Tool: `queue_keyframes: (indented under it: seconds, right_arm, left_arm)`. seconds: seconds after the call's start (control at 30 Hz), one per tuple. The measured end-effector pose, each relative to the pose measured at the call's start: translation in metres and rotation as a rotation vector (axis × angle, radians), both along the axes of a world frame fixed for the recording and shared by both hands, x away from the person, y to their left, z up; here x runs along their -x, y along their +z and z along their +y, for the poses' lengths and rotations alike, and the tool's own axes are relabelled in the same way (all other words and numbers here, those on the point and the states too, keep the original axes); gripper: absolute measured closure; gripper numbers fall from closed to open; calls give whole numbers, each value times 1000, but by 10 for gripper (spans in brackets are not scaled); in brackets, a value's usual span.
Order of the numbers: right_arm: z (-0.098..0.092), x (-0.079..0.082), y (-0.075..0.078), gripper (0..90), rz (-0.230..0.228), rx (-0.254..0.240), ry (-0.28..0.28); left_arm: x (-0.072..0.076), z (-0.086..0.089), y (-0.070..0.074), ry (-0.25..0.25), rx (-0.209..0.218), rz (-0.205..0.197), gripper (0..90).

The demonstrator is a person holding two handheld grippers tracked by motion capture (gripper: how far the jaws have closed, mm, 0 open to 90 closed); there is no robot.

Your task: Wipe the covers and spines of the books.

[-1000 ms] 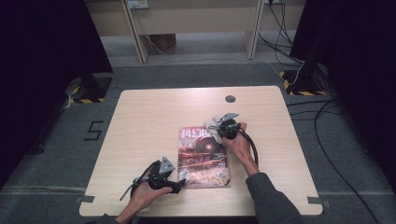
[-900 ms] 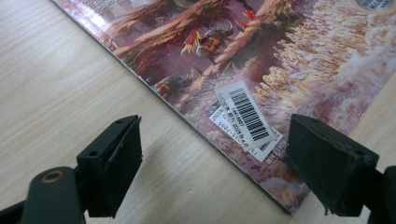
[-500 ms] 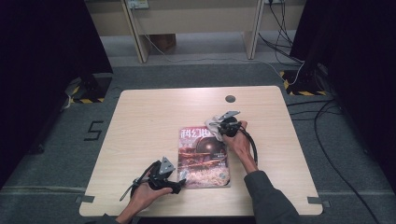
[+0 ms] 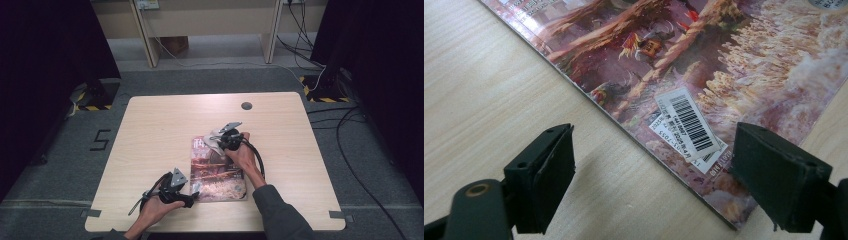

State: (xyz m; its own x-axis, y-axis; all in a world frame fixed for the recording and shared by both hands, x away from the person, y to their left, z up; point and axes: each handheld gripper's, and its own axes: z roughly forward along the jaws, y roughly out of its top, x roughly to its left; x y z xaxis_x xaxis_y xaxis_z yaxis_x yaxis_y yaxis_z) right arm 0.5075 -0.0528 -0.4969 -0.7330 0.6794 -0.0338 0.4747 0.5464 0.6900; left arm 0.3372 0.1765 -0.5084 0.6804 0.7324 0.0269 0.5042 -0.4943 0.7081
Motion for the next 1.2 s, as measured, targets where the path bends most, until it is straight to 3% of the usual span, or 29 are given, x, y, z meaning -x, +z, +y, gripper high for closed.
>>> queue_keyframes:
  seconds: [0.3, 0.9, 1.2]
  right_arm:
    - [3, 0, 0, 810, -3, 4, 8]
    - [-49, -10, 2, 806, -18, 20, -130]
    - [-38, -9, 1, 801, -30, 38, -103]
  left_arm:
    - [0, 0, 0, -1, 0, 2, 169]
    - [0, 0, 0, -1, 0, 5, 166]
    - [-1, 0, 0, 1, -1, 7, 163]
